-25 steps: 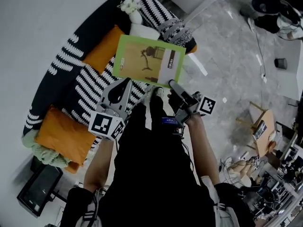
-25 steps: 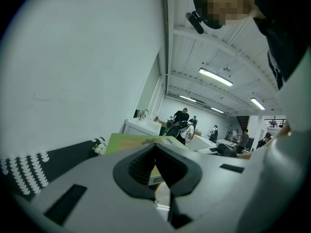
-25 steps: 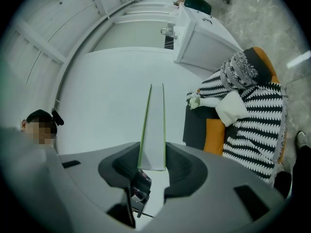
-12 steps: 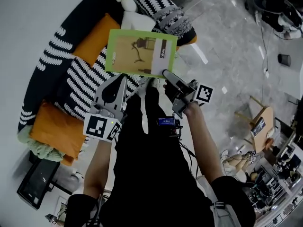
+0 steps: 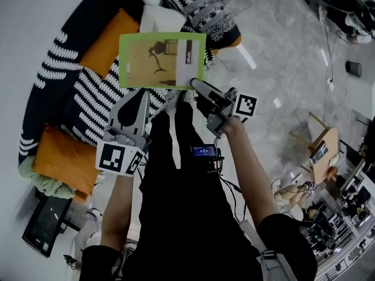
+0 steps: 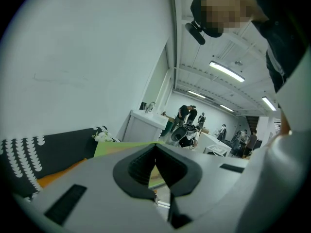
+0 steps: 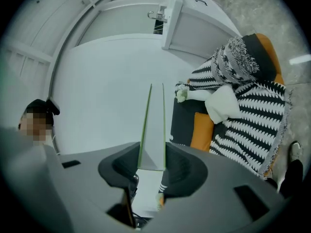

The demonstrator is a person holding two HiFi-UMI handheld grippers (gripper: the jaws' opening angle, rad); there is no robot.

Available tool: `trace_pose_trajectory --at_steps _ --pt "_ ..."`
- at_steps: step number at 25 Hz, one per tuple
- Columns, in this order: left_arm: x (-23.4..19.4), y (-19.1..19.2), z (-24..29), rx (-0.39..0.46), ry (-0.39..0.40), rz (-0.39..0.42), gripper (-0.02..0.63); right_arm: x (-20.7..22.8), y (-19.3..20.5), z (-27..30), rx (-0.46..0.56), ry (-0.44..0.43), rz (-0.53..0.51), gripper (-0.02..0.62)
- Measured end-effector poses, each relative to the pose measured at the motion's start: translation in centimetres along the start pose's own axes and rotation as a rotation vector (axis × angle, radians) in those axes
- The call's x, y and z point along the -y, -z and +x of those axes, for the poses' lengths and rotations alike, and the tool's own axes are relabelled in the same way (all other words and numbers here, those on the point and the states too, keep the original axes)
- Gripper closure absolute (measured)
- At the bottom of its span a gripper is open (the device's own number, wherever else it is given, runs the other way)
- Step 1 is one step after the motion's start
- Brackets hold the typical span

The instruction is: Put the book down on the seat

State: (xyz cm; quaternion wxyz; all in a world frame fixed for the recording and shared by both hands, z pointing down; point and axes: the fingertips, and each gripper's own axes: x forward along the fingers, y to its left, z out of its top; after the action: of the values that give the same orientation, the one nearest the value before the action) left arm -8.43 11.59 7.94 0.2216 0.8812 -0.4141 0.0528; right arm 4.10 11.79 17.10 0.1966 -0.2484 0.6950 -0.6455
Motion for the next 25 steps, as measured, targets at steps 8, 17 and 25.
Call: trace_pose_trajectory --at_steps 8,17,25 --pt "-0.5 1.6 2.0 -0.013 0.009 0.0 0.594 5.5 0.6 0.6 -0.002 0.053 0.045 0.439" --pt "-2.0 3.8 3.3 -0.037 0.018 -0.017 0.594 11.0 0.4 1.9 0.006 0.091 0.064 0.439" --pt "-3.5 6.1 6.1 -0.058 0.041 -0.007 0.594 16.2 -0.2 2.3 0.016 0.117 0.083 0.439"
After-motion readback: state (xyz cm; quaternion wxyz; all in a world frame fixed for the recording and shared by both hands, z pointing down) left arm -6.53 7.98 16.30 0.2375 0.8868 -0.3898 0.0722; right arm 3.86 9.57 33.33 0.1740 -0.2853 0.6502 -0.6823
